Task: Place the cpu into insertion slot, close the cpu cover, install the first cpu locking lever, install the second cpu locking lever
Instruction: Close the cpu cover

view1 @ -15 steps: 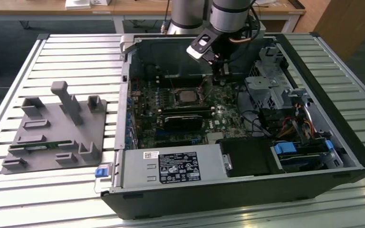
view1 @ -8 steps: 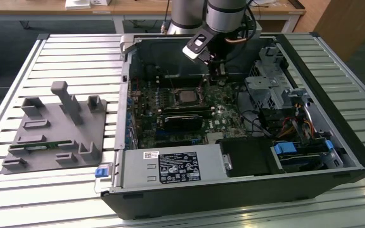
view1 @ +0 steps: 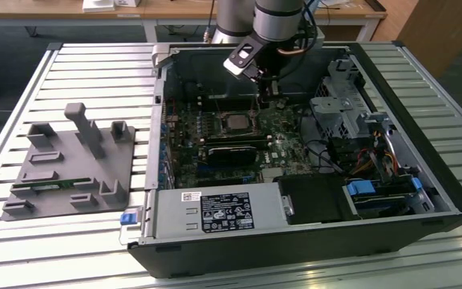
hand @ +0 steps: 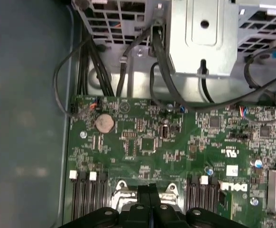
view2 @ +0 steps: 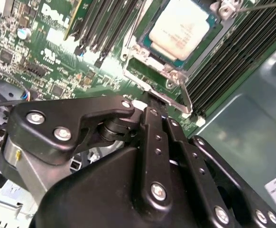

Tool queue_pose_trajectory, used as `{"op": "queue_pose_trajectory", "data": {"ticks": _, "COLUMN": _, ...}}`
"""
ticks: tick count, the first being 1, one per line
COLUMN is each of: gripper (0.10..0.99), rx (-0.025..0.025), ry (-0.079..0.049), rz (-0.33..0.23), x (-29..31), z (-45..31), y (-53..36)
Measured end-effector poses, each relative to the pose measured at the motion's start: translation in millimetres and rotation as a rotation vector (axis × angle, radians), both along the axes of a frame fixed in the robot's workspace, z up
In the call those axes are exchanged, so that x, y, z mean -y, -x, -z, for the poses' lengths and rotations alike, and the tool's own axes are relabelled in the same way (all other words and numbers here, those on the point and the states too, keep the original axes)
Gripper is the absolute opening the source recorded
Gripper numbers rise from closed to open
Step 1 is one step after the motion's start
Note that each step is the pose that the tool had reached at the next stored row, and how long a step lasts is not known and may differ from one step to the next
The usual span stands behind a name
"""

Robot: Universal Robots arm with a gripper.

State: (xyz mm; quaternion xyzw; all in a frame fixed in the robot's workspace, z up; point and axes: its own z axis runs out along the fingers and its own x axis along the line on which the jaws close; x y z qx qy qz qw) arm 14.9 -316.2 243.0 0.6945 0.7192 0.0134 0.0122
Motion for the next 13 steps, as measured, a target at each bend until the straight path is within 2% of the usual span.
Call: {"op": "queue_pose_trajectory", "data": {"ticks": 13, "gripper": 0.106, "rx": 0.0, "ry": 0.0, "rz": 0.0, "x": 0.0, "z": 0.2, "y": 17.8}}
